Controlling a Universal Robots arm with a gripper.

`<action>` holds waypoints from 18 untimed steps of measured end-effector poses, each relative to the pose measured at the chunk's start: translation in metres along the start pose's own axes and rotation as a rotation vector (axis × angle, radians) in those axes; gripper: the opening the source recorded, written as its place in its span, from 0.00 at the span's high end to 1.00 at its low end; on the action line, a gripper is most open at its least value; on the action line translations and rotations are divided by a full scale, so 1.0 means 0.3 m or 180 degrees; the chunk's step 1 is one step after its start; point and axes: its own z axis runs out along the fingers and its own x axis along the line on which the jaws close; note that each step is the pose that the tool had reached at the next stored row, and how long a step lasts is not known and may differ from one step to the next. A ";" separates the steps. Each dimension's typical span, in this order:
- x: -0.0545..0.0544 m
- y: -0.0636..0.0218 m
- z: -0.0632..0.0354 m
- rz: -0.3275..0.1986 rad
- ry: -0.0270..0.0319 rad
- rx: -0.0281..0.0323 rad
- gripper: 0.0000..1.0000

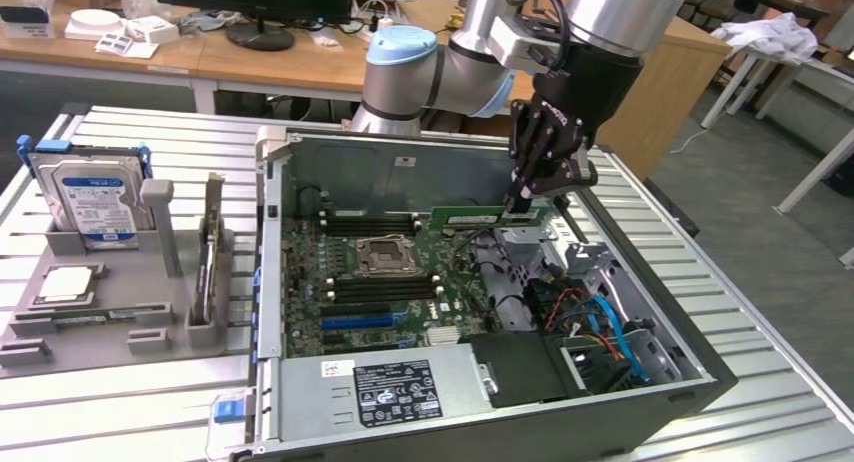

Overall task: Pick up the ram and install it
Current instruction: 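Pick up the ram and move it above insertion slot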

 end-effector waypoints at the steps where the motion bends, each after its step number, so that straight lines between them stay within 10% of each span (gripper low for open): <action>1: 0.000 0.000 0.000 0.0000 0.0000 0.0000 0.89; 18: -0.002 0.088 0.006 0.0133 -0.0005 0.0003 0.89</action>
